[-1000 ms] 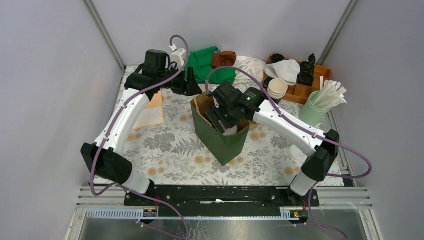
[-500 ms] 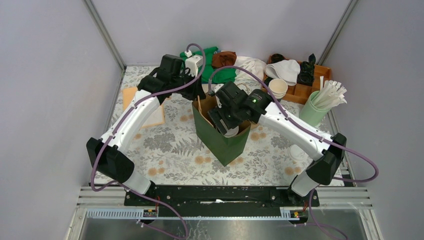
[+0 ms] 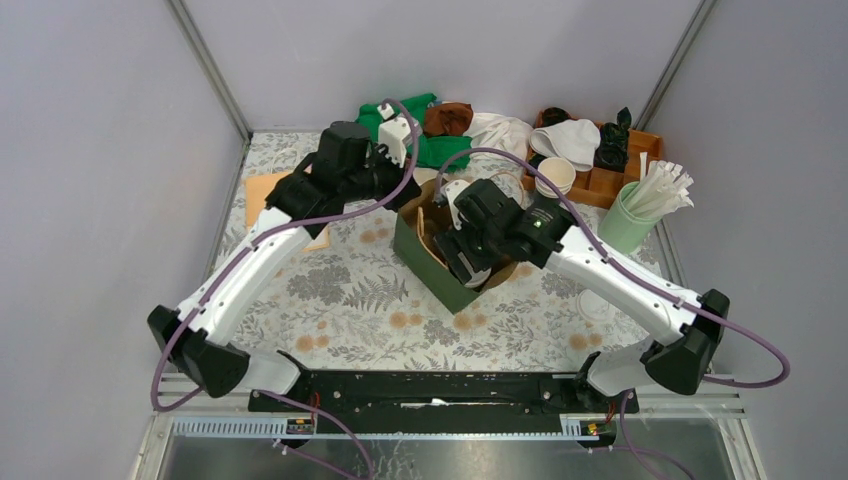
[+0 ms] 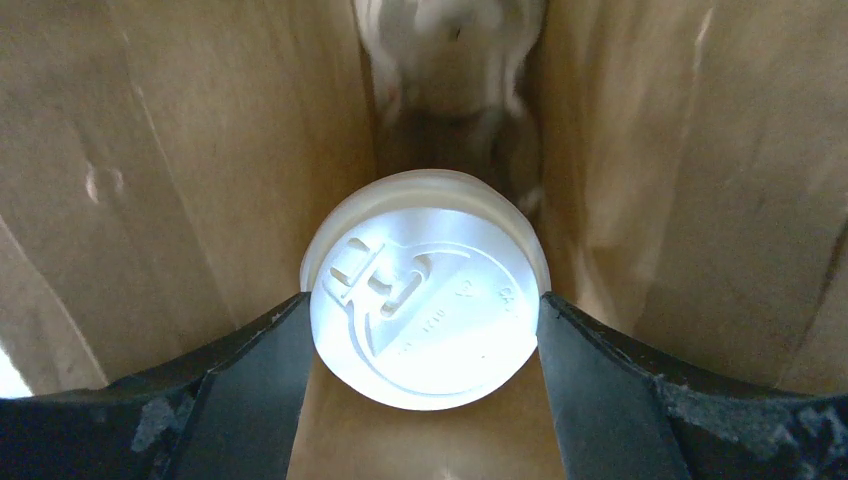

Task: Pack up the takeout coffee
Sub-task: Place the coffee cup on the cup tray.

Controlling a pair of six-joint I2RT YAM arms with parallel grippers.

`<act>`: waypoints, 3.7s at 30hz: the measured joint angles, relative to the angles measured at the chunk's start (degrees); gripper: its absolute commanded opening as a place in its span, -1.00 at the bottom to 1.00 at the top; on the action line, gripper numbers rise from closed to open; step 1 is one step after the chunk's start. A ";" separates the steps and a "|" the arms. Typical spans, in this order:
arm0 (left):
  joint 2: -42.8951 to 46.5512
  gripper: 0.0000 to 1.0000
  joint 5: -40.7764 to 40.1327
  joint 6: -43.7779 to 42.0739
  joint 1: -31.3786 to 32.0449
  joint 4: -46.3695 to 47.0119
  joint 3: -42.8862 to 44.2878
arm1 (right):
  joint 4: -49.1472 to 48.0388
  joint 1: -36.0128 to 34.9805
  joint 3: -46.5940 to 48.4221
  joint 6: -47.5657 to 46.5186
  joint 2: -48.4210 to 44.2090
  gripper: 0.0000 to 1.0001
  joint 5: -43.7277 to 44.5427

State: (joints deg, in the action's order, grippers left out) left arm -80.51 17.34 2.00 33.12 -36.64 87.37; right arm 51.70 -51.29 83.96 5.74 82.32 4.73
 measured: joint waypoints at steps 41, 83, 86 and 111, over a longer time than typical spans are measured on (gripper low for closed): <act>24.92 -1.00 -8.98 8.09 9.01 14.88 -23.82 | -24.24 -4.61 -20.17 -4.57 -15.13 -0.06 2.27; 23.45 -1.00 -0.02 12.41 9.01 23.28 -25.46 | -36.44 -6.88 -33.14 -2.86 -19.78 -0.04 10.71; 23.43 -1.00 0.72 12.39 9.01 22.93 -25.46 | -37.48 -6.82 -33.70 -3.04 -19.82 -0.04 10.93; 20.35 -1.00 0.90 13.05 9.01 22.99 -23.19 | -37.92 -2.69 -33.73 -0.96 -19.47 -0.04 4.63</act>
State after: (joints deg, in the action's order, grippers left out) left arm -60.16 18.24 15.05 42.13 -13.65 64.18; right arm 13.78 -53.98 50.24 4.78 62.85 9.37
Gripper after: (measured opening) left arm 0.005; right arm 0.821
